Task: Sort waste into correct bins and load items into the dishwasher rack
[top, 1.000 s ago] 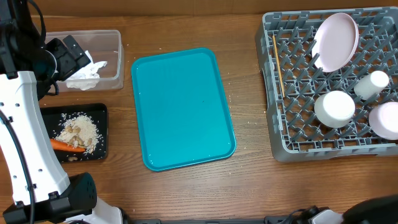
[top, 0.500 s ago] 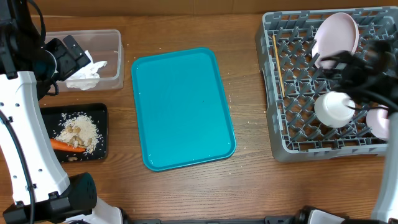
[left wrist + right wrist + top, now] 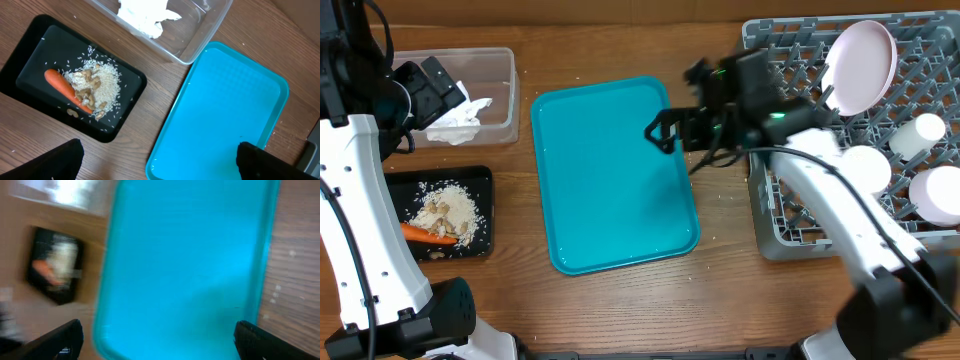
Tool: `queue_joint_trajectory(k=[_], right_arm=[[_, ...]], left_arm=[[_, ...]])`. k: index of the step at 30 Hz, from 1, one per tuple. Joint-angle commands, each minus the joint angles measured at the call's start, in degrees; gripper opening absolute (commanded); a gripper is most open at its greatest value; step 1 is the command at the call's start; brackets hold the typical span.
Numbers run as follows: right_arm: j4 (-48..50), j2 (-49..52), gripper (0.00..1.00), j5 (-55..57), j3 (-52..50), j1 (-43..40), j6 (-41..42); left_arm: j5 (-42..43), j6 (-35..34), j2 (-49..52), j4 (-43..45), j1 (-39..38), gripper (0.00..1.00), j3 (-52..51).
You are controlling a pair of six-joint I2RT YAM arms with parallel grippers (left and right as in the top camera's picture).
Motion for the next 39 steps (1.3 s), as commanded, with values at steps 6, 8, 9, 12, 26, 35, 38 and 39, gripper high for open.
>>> queue_joint_trajectory(k=[6,8,9,12,26,35,38,39], right_arm=[[1.1,12.8,1.0,17.4,0.9,2.4,1.3],[1.5,14.8,0.96,17.9,0.9,2.4,1.3],[1.8,15.9,0.94,18.0,0.9,2.4,1.3],[1.9,19.1,0.74,18.0,0.9,2.4,1.3],[0.5,20.5,0.4,25.6,0.8,2.4,5.5],[0.0,20.5,0.19,28.0,0.8,2.4,10.3],[0.0,20.5,0.14,28.0,0.8,2.3,10.6],[0.0,20.5,0.1,28.5,0.8,2.3,12.3]], left_arm=[[-0.5,-0.6,0.0,-0.1,0.2,1.0,0.0],[-0.5,-0.6,0.0,-0.1,0.2,1.0,0.0],[-0.5,-0.6,0.0,-0.1,0.2,1.0,0.0],[-0.5,-0.6,0.0,-0.1,0.2,1.0,0.0],[-0.5,-0.6,0.0,-0.1,0.2,1.0,0.0],[-0.5,-0.6,0.0,-0.1,0.2,1.0,0.0],[-0.5,-0.6,0.0,-0.1,0.2,1.0,0.0],[-0.5,-0.6,0.0,-0.1,0.2,1.0,0.0]])
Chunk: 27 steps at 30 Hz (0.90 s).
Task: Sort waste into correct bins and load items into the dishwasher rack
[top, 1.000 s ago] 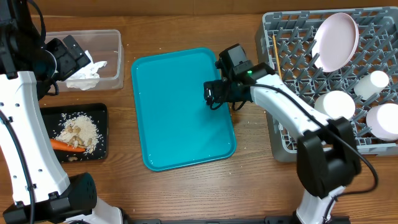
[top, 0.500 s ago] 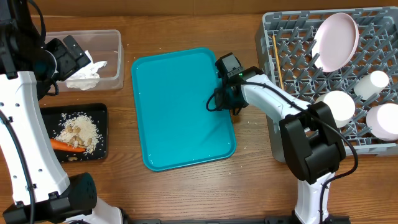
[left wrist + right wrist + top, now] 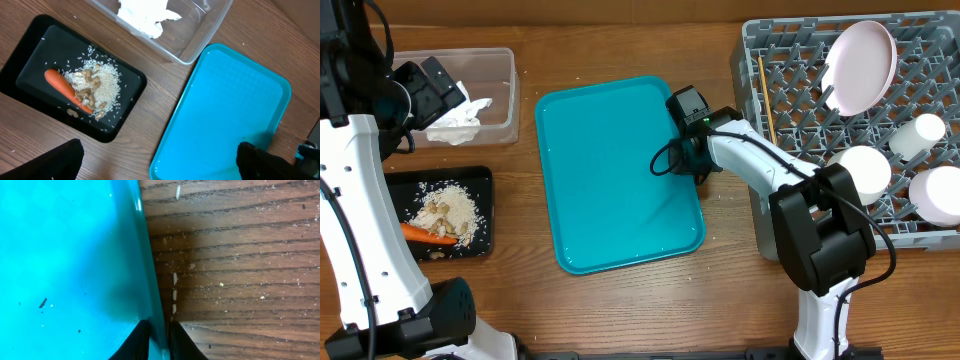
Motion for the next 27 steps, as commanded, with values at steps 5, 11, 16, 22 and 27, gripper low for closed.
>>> queue_joint_trajectory(k=[5,11,16,22,27], right_arm=[[0.2,0.0,0.07,2.8,0.8,-0.4,7.7],[0.3,0.0,0.08,3.0,0.8,-0.5,8.7],[0.4,0.0,0.08,3.0,0.8,-1.8,6.9],[0.4,0.0,0.09,3.0,0.9,-3.8,1.5],[0.3,-0.1,0.35,3.0,1.0,-4.1,0.8]], left_arm=[[-0.5,-0.6,0.0,-0.1,0.2,1.0,0.0],[-0.5,-0.6,0.0,-0.1,0.2,1.0,0.0],[-0.5,-0.6,0.0,-0.1,0.2,1.0,0.0],[-0.5,-0.6,0.0,-0.1,0.2,1.0,0.0],[-0.5,-0.6,0.0,-0.1,0.2,1.0,0.0]])
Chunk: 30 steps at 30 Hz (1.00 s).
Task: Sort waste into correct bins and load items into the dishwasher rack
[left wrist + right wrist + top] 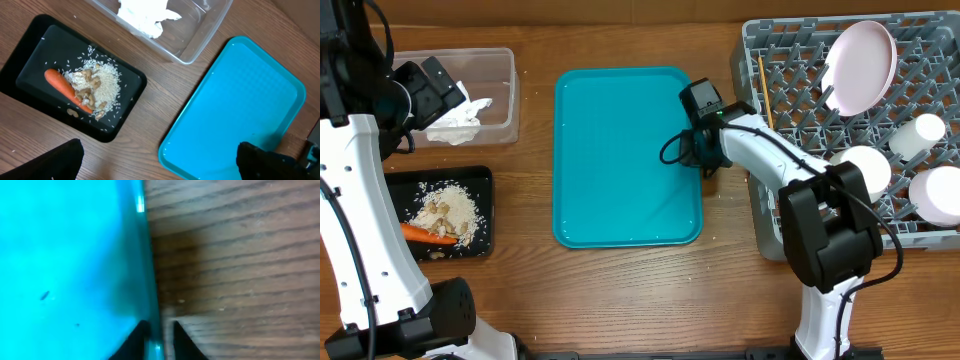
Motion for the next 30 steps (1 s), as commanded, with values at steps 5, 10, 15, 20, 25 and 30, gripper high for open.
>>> queue_joint_trajectory(k=[5,10,15,20,25,30], right_arm=[[-1.5,-0.6,0.41,1.6,2.6,-0.7,-3.0],[-9.8,-3.1,0.41,-3.3,9.7,-0.7,-4.5],[-20.7,-11.9,0.54,-9.4,17.7,-0.6,-4.2],[-25.7,-19.8,0.57,-9.2,17.7,-0.5,-3.6],[-35.5,-27.8,0.57,-3.5,17.6,1.0,-2.3],[-39.5,-33.3,1.0,-3.5,15.8,2.4,2.2]], left_arm=[[-0.5,-0.6,0.0,0.0,0.2,1.0,0.0],[-0.5,-0.6,0.0,0.0,0.2,1.0,0.0],[-0.5,-0.6,0.0,0.0,0.2,1.0,0.0],[-0.5,-0.6,0.0,0.0,0.2,1.0,0.0],[-0.5,-0.6,0.0,0.0,0.2,1.0,0.0],[-0.5,-0.6,0.0,0.0,0.2,1.0,0.0]])
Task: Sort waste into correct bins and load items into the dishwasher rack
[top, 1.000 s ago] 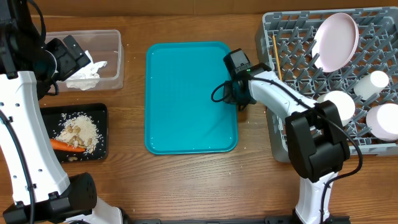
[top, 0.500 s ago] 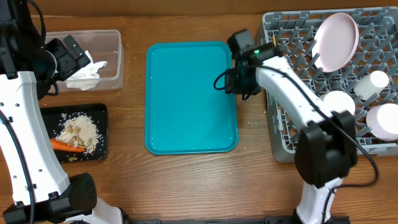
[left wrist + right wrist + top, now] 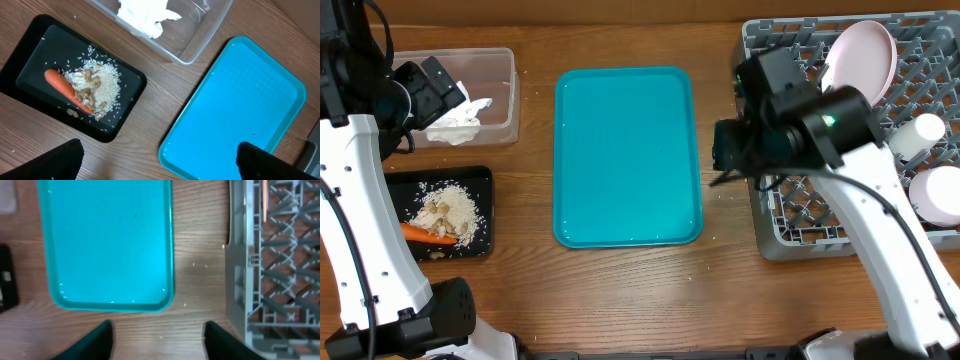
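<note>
The empty teal tray (image 3: 627, 155) lies square to the table's edges in the middle. Beside its right edge my right gripper (image 3: 157, 345) hangs open above bare wood between the tray and the grey dishwasher rack (image 3: 762, 215), with nothing between its fingers. In the rack stand a pink plate (image 3: 860, 65) and white cups (image 3: 866, 165); a thin stick (image 3: 263, 200) lies in it. At the far left, high up, my left gripper (image 3: 157, 165) is open and empty. Below it are a black bin (image 3: 30, 47) with a carrot (image 3: 62, 87) and rice, and a clear bin (image 3: 197, 40) with white tissue (image 3: 142, 15).
A few rice grains dot the wood between the tray and the rack (image 3: 232, 240). In the overhead view the right arm reaches over the rack's left part. The rack fills the table's right side; the two bins (image 3: 488, 215) stand along the left.
My right gripper was shut on the tray's right edge, low at the table. Now it is open, higher up and off the tray. The tray and the left arm have not moved.
First the tray lay askew and my right gripper hung open above its right side. Then the gripper was shut on the tray's right edge. Then the tray lay straight, a little nearer the rack. Now the gripper has let go.
</note>
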Tool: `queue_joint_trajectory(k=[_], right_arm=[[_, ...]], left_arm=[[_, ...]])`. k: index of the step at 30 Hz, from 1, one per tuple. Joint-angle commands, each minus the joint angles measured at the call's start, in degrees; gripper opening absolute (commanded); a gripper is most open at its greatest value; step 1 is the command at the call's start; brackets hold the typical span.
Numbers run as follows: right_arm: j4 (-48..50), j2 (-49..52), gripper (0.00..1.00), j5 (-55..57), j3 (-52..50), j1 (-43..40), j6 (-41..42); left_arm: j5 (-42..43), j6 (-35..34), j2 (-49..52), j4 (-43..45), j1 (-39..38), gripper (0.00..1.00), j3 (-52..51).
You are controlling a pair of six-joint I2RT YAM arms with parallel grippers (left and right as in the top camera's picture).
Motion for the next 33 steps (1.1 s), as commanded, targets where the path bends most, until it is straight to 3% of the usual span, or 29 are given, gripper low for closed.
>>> queue_joint_trajectory(k=[1,9,20,26,29,33], right_arm=[[-2.7,-3.8,1.0,-0.2,-0.7,0.7,3.3],[-10.2,-3.8,1.0,-4.0,-0.7,0.7,3.1],[-7.0,-8.5,1.0,-1.0,-0.7,0.6,2.9],[8.5,-18.7,1.0,-2.6,-6.9,-4.0,-4.8],[23.7,-26.8,1.0,-12.4,-19.9,-10.3,-15.3],[39.8,-37.0,1.0,-19.0,-38.9,-17.0,-19.9]], left_arm=[[-0.5,-0.6,0.0,-0.1,0.2,1.0,0.0],[-0.5,-0.6,0.0,-0.1,0.2,1.0,0.0],[-0.5,-0.6,0.0,-0.1,0.2,1.0,0.0],[-0.5,-0.6,0.0,-0.1,0.2,1.0,0.0],[-0.5,-0.6,0.0,-0.1,0.2,1.0,0.0],[-0.5,-0.6,0.0,-0.1,0.2,1.0,0.0]])
